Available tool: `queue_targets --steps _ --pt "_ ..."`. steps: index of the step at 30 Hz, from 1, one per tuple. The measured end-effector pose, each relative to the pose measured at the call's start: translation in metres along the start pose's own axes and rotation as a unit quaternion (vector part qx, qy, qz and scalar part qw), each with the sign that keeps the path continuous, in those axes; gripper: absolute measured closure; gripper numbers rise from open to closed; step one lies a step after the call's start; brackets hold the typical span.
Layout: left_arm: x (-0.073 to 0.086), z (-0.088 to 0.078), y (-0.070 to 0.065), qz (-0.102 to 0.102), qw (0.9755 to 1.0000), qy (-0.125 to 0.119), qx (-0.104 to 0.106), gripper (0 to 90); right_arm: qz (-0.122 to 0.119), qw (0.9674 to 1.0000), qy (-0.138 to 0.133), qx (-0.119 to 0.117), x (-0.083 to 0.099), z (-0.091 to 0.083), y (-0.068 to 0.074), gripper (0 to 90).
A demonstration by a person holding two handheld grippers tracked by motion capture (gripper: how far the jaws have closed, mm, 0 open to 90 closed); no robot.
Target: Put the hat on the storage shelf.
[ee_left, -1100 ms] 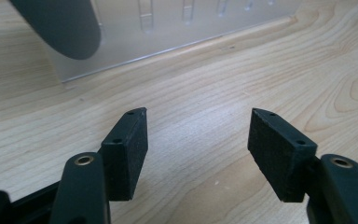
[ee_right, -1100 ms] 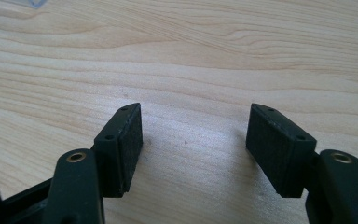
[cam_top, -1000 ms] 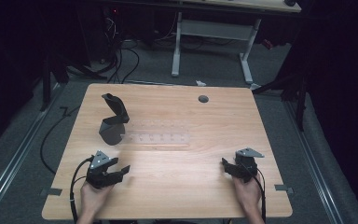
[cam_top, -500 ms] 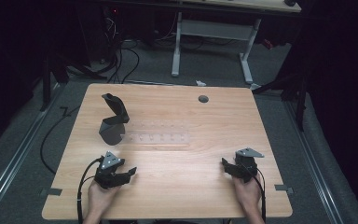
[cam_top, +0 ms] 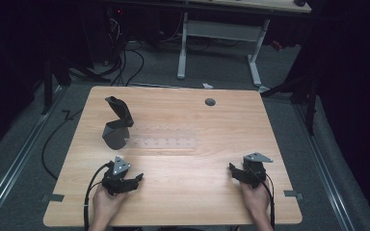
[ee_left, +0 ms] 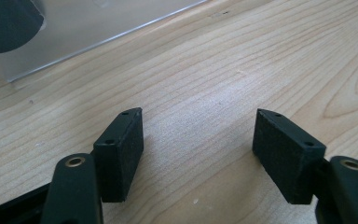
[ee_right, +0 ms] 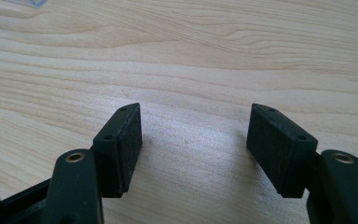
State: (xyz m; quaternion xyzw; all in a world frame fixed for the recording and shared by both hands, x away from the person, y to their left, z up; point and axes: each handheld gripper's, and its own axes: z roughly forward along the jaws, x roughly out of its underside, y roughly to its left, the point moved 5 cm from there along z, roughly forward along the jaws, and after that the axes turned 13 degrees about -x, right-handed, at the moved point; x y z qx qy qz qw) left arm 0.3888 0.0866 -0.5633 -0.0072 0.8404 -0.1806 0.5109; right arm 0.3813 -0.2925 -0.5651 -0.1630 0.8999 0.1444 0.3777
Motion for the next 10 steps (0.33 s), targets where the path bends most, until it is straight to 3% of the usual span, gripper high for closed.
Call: queue_targets --steps 10 --pt "-0.0002 0.0002 -0.0002 -0.002 1.0000 0.000 0.000 33.4 -0.001 1.0000 0.001 -0.002 0.0000 0.0000 0.0003 35.2"
